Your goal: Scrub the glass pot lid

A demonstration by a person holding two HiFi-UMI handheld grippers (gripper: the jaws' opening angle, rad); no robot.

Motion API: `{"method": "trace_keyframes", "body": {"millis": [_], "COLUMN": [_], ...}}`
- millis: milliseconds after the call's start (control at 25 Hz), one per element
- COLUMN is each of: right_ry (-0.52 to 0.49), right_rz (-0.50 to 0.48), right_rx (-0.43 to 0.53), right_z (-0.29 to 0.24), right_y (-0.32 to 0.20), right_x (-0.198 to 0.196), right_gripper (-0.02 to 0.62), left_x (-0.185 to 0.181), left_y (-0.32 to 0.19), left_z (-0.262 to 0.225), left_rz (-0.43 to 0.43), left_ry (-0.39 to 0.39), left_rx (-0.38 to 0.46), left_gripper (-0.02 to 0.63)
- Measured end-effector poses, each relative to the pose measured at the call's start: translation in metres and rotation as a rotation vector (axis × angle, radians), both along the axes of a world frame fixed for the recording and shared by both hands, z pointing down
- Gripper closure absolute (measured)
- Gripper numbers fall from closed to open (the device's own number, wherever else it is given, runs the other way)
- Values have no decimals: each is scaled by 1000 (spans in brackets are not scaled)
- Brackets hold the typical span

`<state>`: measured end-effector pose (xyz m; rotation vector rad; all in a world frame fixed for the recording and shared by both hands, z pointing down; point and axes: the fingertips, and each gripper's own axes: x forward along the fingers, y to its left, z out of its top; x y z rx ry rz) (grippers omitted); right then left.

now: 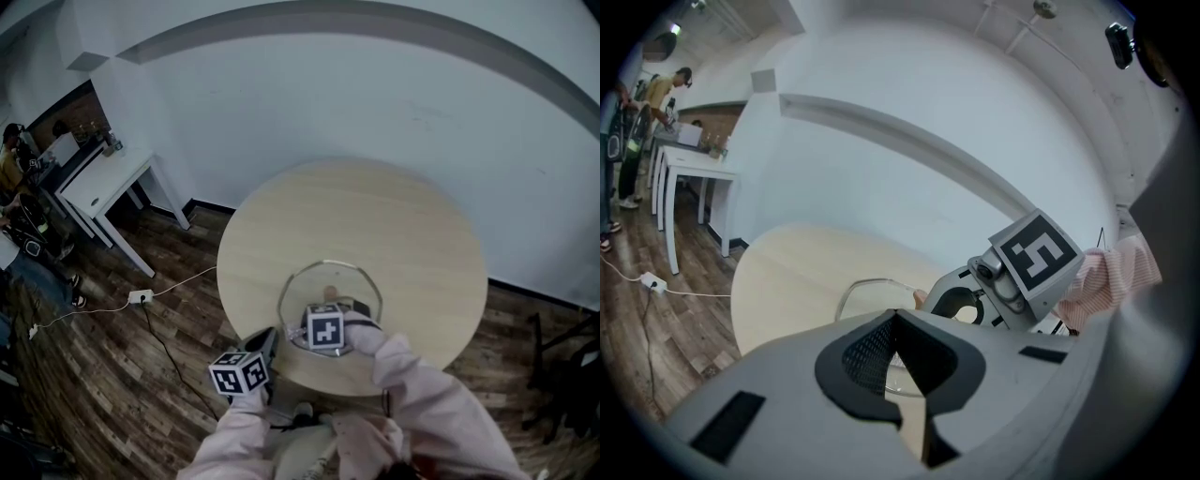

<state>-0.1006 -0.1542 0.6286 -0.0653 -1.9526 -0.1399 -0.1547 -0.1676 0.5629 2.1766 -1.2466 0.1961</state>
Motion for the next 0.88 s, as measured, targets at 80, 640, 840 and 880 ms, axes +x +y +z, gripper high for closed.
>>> {"method": "trace_keyframes", "body": {"millis": [80, 640, 840, 880], "right_ry": [-2, -13, 2, 4], "right_rz": [-5, -75, -88, -92], "right_rx": [-7, -12, -20, -18], "right_z": [0, 0, 3, 3], "right_y": [4, 24, 28, 29], "right_x": [2, 18, 23, 24], "right_gripper": [513, 512, 512, 512], "left_x": [2, 16, 16, 17], "left_y": [3, 18, 21, 22], "left_z": [0, 4, 5, 5], "left_rz": [2, 5, -2, -3], "left_ry": [-1, -4, -4, -3], "left_rx": [-1, -11, -12, -12], "left_gripper": [612, 612, 612, 612]}}
